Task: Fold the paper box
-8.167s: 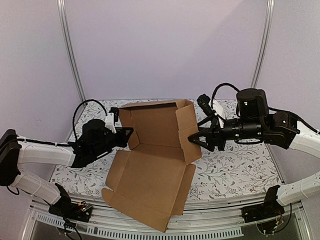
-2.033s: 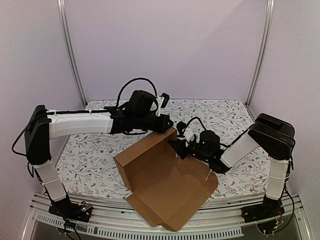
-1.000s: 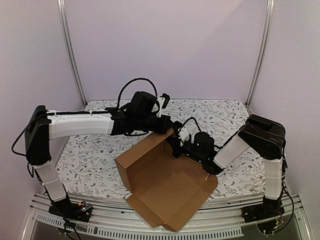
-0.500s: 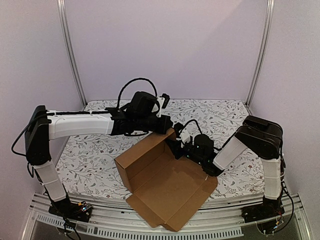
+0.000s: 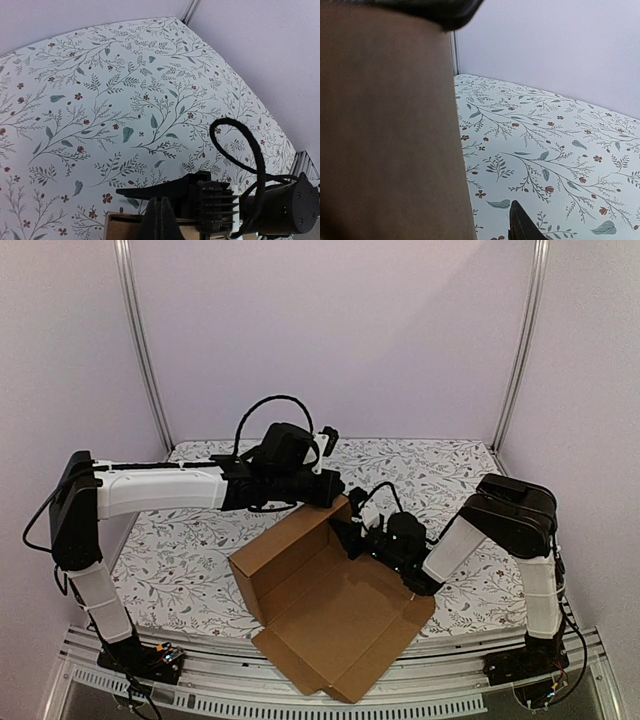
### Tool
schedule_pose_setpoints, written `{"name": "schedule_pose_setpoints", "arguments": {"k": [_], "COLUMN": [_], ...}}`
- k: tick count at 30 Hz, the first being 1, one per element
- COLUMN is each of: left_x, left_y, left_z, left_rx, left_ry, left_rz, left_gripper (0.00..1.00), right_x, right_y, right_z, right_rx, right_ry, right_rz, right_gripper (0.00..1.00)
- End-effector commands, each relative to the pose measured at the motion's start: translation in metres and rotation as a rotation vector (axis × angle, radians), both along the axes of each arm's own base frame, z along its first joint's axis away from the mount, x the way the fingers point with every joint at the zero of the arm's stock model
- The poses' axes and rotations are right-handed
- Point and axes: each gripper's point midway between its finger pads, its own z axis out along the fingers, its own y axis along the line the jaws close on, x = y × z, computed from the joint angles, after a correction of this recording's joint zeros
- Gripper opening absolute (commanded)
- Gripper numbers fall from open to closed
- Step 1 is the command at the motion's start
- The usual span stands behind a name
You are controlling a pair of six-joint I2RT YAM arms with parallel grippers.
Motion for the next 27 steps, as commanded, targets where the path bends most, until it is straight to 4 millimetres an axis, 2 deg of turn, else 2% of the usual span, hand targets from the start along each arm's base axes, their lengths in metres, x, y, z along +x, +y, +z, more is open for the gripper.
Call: {"name": "schedule_pose_setpoints", "arguments": {"k": [1, 9, 13, 17, 27], "left_x": [-0.03, -0.029, -0.028, -0.027, -0.026], "left_y": [0.016, 0.019, 0.019, 0.02, 0.019], "left_z": [-0.061, -0.065, -0.066, -0.067, -0.067], "left_rx": [0.173, 0.182, 0.182, 0.182, 0.181], "left_ry": [0.147, 0.153, 0.155, 0.154, 0.155], "left_rz": [-0.043, -0.038, -0.035, -0.033, -0.033], "left_gripper": [0.0, 0.0, 0.0, 0.0, 0.0], "right_x": [-0.002, -0.006, -0.009, -0.01, -0.005], "right_y": [0.001, 0.003, -0.004, -0.003, 0.001], "right_z": [-0.039, -0.047, -0.042, -0.05, -0.044], "right_rx": [-0.075, -0.053, 0.001, -0.006, 0.013], "right_ry": [0.082, 0.1, 0.045, 0.043, 0.031], "right_rz": [-0.004, 0.018, 0.009, 0.014, 0.004], "right_gripper": [0.33, 0.33, 0.33, 0.33, 0.36]}}
